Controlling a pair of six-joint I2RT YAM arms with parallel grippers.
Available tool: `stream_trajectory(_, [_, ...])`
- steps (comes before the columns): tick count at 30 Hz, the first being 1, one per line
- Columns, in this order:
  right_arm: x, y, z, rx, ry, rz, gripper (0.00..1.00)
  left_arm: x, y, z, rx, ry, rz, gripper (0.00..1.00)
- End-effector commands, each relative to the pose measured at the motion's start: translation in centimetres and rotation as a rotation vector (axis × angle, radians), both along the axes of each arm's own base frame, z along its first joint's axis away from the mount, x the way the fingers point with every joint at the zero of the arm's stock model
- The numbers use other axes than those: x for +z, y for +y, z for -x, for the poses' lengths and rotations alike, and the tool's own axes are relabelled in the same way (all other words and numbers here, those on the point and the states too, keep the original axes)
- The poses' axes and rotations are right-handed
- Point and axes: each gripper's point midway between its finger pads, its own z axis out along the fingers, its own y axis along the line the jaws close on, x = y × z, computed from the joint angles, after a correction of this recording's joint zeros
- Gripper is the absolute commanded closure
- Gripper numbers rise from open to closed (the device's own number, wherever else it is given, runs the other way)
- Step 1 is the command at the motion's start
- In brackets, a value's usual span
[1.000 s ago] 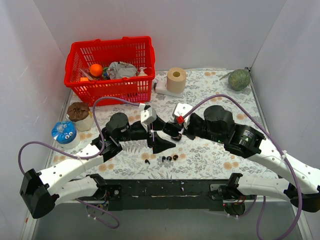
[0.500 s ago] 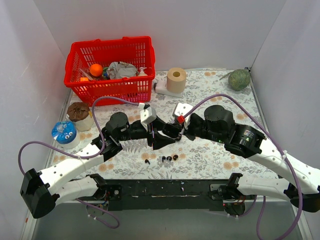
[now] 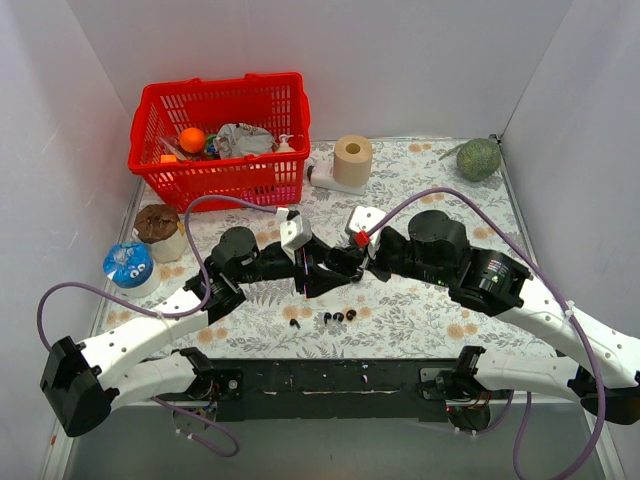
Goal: Insert the wireless bluetooth earbuds into the charging case
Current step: Open the charging case.
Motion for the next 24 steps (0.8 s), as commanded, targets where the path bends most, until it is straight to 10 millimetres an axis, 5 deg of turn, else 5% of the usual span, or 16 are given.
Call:
stream_trajectory(1, [3.3,0.3,0.4,0.011,-0.034,-0.095,0.99,-0.2,0.1,0.4,-0.011,-0.005,0.009,0.48])
stream_trajectory(7, [3.2,0.3,0.4,0.013,-0.028,-0.095,0.99,-0.2,0.0,0.4,-0.017,-0.002,0.013,0.52])
stream_trajectory(18, [2.7,0.3,0.6,0.006,-0.006,-0.107,0.99,-1.1,0.0,0.2,-0.003,0.007,0.005,1.00])
stream_trajectory(20, [3.2,0.5,0.6,-0.005,0.012,-0.147,0.95,-1.2,0.3,0.1,0.018,0.006,0.016,1.00])
stream_trajectory(23, [3.3,0.9,1.3,0.018,0.055,-0.190,0.70,-1.7,0.9,0.2,0.047,0.009,0.041,1.00])
stream_trajectory(24, [3.5,1.1,1.2,0.011,0.059,-0.202,0.50,-2.4,1.2,0.3,0.058,0.019,0.038,1.00])
